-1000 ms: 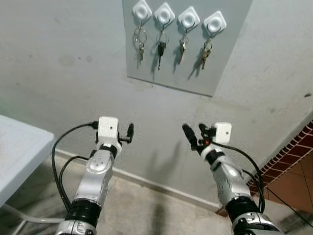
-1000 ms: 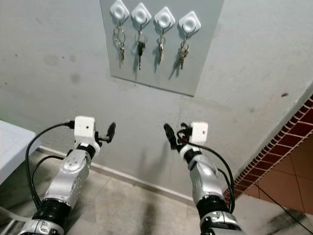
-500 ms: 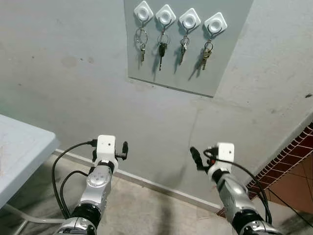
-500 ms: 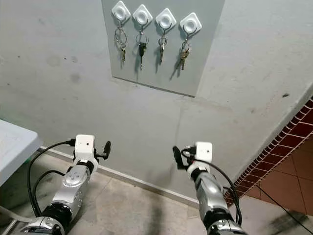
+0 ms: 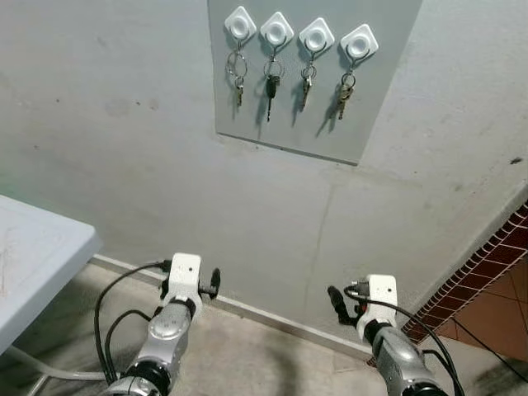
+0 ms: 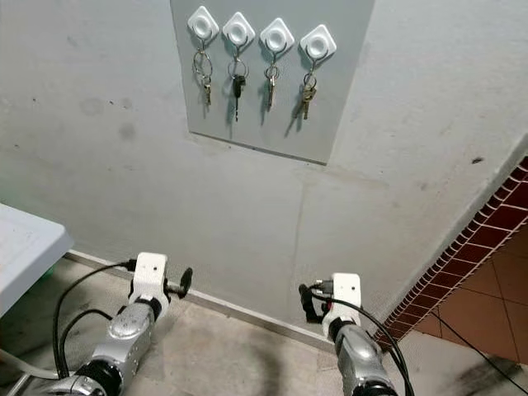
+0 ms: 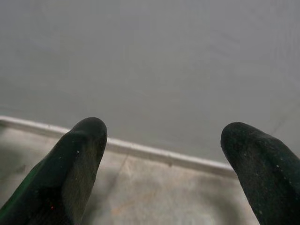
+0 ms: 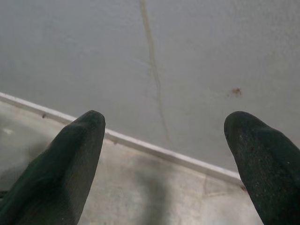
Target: Hang keys on a hook
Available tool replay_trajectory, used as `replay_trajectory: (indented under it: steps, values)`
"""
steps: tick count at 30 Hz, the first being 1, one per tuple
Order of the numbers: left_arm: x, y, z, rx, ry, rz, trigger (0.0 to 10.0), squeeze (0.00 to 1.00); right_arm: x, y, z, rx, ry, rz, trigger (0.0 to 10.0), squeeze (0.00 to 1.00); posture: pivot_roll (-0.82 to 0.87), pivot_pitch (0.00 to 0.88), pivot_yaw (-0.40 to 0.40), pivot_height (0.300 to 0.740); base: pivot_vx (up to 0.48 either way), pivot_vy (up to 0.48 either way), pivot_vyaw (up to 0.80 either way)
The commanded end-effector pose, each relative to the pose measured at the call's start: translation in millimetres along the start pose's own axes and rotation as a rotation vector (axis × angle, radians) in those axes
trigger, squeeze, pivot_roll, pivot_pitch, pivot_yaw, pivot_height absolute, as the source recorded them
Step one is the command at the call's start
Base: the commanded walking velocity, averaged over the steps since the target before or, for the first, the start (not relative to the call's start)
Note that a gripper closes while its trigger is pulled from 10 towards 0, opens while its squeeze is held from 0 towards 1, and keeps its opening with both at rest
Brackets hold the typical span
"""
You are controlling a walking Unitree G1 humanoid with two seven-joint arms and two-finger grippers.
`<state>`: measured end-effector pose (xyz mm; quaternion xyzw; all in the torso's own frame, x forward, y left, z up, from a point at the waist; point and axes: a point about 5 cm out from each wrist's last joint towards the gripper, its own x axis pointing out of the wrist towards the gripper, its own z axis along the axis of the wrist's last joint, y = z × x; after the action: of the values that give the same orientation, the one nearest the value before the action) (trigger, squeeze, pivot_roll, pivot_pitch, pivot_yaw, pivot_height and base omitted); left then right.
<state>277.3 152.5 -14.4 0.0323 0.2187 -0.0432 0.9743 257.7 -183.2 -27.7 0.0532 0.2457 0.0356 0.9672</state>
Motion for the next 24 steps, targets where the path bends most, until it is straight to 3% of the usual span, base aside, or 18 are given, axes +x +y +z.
replay_trajectory:
  steps: [1, 11, 13, 24]
  values:
    - [-5.6, 1.4, -15.8, -0.001, 0.069, -0.003, 10.0, 0.0, -4.2, -3.1, -10.7, -0.017, 0.05, -0.019, 10.0, 1.0, 0.02, 0.0, -0.012, 0.74, 0.0, 0.0, 0.0]
    - [-20.7, -3.6, -49.5, -0.019, 0.211, -0.014, 10.0, 0.0, -14.9, -9.4, -33.3, -0.029, 0.15, -0.054, 10.0, 1.0, 0.0, 0.0, -0.009, 0.74, 0.0, 0.0, 0.0]
    - [-26.0, -2.0, -59.7, -0.059, 0.258, 0.001, 10.0, 0.0, -23.1, -11.7, -48.8, -0.05, 0.217, -0.065, 10.0, 1.0, 0.0, 0.0, -0.009, 0.74, 0.0, 0.0, 0.0]
    - [-36.1, 4.5, -75.8, -0.13, 0.326, 0.025, 10.0, 0.0, -49.2, -22.7, -86.1, -0.058, 0.374, -0.116, 10.0, 1.0, 0.01, 0.0, -0.013, 0.74, 0.0, 0.0, 0.0]
